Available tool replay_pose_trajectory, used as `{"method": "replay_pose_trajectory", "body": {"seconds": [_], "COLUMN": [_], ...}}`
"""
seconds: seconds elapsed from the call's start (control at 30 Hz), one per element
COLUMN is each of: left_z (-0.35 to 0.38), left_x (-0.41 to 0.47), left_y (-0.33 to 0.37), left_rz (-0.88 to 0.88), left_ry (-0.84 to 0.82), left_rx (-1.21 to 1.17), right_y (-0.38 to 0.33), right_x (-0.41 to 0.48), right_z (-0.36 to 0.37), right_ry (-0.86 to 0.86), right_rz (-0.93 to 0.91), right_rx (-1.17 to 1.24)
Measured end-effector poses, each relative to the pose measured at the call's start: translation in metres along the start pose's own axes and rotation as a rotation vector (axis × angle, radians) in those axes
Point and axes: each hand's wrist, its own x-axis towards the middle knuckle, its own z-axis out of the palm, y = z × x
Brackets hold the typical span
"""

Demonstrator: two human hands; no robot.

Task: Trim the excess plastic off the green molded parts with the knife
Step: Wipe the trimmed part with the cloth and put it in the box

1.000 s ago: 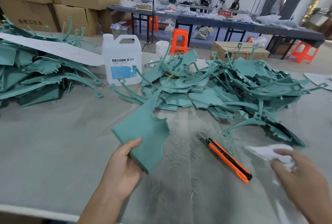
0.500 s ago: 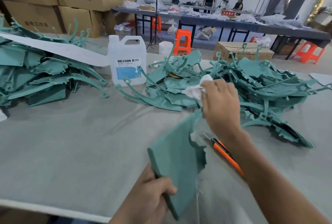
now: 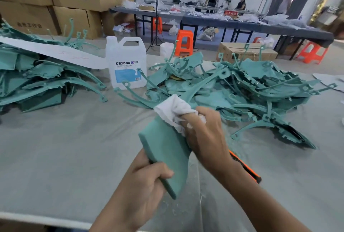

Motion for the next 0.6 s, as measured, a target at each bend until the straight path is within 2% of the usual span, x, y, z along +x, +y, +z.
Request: {"method": "replay_pose_trajectory", "body": {"seconds": [0.07,0.23,0.27,0.33,0.4,0.47,0.53,0.6], "left_z": [0.002,-0.007,-0.011,-0.013,-0.010,-0.012,-0.018,-0.025], "left_x": [0.000,-0.004,-0.003,-0.001,0.005,0.012,0.015,0.017], "left_y": [0.003,0.014,0.014,0.015,0.011,0.002,-0.004,-0.002], "left_rz": [0.011,0.075,0.129,0.347,0.593,0.749,0.782,0.694], "left_ry": [0.021,0.200,0.236,0.270,0.143,0.005,-0.053,-0.055], "left_rx": [0.015,0.116,0.233,0.666,1.116,1.518,1.807,1.987], "right_y": [0.013,0.040,0.042,0.026,-0.013,-0.041,-0.046,-0.036], "right_x": [0.006,0.035,0.036,0.028,0.011,0.000,-0.005,-0.005], "right_z": [0.002,-0.013,-0.022,-0.029,-0.026,-0.024,-0.025,-0.030], "right_ry": [0.062,0.289,0.333,0.312,0.083,-0.113,-0.135,-0.103], "right_rz": [0.084,0.642,0.719,0.769,0.724,0.747,0.852,0.867], "right_rx": [-0.076,0.147,0.225,0.390,0.623,0.964,1.186,1.149]}}
